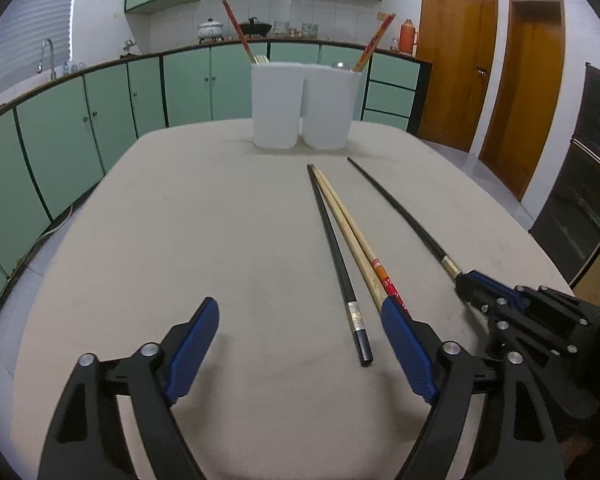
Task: Organize utensils
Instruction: 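Grasp a black chopstick with the right tool while the left grasps another black chopstick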
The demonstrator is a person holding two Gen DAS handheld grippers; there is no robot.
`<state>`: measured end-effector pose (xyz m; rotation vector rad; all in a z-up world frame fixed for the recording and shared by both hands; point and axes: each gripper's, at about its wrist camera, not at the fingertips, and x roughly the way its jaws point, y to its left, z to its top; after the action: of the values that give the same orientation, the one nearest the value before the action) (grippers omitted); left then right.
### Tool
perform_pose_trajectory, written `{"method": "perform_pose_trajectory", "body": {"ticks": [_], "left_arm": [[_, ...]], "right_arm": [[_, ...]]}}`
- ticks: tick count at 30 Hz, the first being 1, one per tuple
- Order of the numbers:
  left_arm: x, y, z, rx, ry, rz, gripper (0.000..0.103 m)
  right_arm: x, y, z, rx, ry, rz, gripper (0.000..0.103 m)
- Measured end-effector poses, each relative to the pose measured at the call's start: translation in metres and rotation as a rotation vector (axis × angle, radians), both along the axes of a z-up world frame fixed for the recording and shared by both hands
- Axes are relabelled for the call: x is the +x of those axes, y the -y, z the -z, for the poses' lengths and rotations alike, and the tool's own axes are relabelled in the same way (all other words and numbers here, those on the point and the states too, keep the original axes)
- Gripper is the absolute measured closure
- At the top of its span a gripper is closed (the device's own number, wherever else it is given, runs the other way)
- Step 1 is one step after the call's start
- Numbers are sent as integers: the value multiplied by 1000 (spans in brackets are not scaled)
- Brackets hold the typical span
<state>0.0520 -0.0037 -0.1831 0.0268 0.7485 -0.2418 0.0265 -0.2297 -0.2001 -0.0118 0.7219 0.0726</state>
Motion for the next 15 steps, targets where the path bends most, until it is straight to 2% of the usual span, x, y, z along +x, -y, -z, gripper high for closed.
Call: {"method": "perform_pose_trajectory", "body": {"ticks": [7,11,15], "left_arm": [[10,5,7,-16,-78,-21,30],[9,11,7,-4,-87,-13,31],[7,16,8,22,-91,-18,38]], "right_arm": [[1,5,-9,18,-7,0,97],[0,5,-11,23,-9,-8,97],[-1,4,-11,31,-19,-10,97]]}}
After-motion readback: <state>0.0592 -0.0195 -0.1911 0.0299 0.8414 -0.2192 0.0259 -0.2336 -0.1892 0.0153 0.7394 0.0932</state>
